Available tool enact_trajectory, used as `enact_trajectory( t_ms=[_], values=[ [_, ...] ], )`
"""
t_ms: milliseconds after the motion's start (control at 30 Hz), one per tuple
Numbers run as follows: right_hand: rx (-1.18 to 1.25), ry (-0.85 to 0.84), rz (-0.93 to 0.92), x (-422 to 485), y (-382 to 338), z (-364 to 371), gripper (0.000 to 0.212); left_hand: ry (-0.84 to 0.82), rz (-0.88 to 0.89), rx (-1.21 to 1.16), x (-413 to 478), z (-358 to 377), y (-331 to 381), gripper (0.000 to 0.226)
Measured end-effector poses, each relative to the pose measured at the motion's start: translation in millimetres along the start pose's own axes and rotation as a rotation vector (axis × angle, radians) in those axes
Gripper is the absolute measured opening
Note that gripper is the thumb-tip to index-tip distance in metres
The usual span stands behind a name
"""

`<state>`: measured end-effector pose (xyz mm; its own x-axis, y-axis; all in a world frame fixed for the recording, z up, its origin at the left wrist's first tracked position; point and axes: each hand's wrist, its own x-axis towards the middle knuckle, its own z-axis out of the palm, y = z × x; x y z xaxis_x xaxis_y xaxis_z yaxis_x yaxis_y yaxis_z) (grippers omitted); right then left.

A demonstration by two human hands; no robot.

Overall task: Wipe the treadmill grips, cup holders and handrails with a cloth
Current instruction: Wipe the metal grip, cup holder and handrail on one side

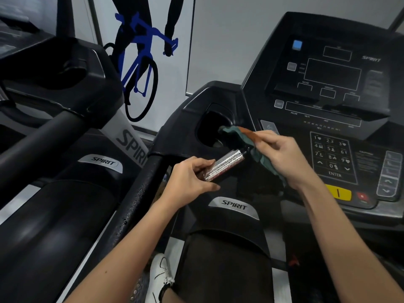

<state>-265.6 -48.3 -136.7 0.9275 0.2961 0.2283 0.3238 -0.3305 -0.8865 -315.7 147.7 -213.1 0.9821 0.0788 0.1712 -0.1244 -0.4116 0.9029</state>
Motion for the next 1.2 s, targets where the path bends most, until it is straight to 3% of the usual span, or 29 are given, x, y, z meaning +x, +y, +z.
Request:
enact_trajectory(
  t_ms=[100, 233, 333, 500, 667, 767, 900, 1033, 1200],
  values=[
    [0.067, -0.012, 0.096, 6.1, 5.3, 0.3, 0.025, 0.011, -0.009, -0.023, -0.4, 1.4, -2.0, 0.063],
    [0.054, 0.095, 0.09, -5.6, 12.6, -1.6, 0.037, 0.011, -0.008, -0.016, -0.3, 1.9, -2.1, 0.063],
    [0.017, 0.114, 0.039, -21.3, 14.9, -3.8, 0.026, 0.005, -0.011, -0.008, 0.1, 0.9, 0.2, 0.064],
    [-0.045, 0.016, -0.083, -15.8, -0.6, -0.8, 0.032, -0.001, -0.014, 0.007, 0.0, 0.5, 0.9, 0.065],
    [0.035, -0.038, 0.078, 2.3, -7.0, 0.3, 0.029, 0.0, -0.007, 0.014, -0.5, 0.3, 1.6, 0.065],
    [0.108, 0.058, 0.124, -0.9, 2.6, 4.9, 0.03, 0.003, -0.01, 0.013, -1.0, -0.3, 2.1, 0.064],
    [0.013, 0.163, 0.029, -22.8, 10.0, 0.0, 0.029, -0.006, -0.006, 0.02, -1.6, -1.3, 3.0, 0.065],
    [-0.01, 0.097, -0.089, -28.2, -1.1, 1.5, 0.029, -0.01, -0.008, 0.01, -2.2, -1.8, 4.0, 0.065],
    [-0.03, -0.053, -0.009, -9.2, -0.3, 1.8, 0.031, -0.006, -0.002, 0.012, -2.7, -1.7, 4.5, 0.065]
  ],
)
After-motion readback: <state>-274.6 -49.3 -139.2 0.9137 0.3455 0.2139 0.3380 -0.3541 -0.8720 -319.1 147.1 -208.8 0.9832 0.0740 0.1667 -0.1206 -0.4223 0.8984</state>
